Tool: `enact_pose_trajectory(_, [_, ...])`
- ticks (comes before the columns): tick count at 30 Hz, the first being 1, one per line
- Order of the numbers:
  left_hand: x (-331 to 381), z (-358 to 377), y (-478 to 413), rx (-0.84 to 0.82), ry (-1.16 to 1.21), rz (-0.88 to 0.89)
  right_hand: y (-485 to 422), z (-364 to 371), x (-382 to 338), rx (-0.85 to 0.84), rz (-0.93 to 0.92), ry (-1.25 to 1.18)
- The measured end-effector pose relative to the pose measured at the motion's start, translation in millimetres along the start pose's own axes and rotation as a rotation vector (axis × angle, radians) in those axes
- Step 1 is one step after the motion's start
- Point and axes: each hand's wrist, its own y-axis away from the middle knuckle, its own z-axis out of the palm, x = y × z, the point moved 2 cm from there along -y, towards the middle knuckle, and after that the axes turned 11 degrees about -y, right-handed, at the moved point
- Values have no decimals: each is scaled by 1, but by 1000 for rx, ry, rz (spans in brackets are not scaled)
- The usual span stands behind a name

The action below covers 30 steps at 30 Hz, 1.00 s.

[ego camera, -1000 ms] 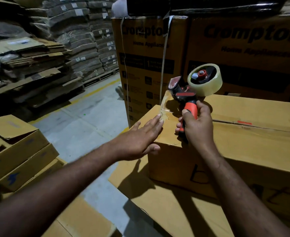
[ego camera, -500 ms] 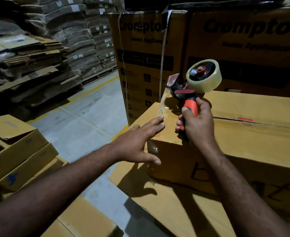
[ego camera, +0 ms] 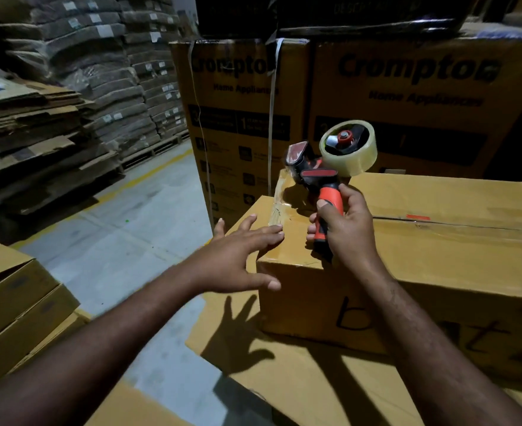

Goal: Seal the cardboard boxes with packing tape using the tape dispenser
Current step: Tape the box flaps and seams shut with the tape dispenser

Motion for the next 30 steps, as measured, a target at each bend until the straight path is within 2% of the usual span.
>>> enact_pose_trajectory(2, [1, -26, -9, -11, 326, -94, -1, -3, -6, 13, 24, -42])
enact_pose_trajectory(5, [6, -53, -38, 359, 636, -278, 2, -12, -17, 55, 43, -103])
enact_pose_trajectory(6, [10, -59, -52, 409, 791, -317, 6, -15, -22, 70, 37, -105])
enact_pose_trajectory(8, [23, -70, -83, 317, 1167, -351, 16, -24, -35, 95, 4, -85])
enact_pose_trajectory(10, [42, -82, -113, 147, 1335, -357, 30, -35, -46, 130, -59, 1])
enact_pose_trajectory(15, [109, -99, -169, -109, 1419, -214, 67, -71, -72, 293, -276, 622])
enact_pose_trajectory(20, [188, -88, -203, -521, 1576, -88, 98, -114, -104, 585, -389, 767])
enact_pose_trajectory(22, [226, -81, -215, -631, 1578, -28, 111, -135, -118, 698, -433, 817])
enact_pose_trajectory(26, [301, -74, -220, -692, 1535, -15, 132, -183, -144, 789, -431, 783])
enact_pose_trajectory(30, [351, -67, -238, -652, 1487, -41, 145, -232, -162, 779, -405, 824])
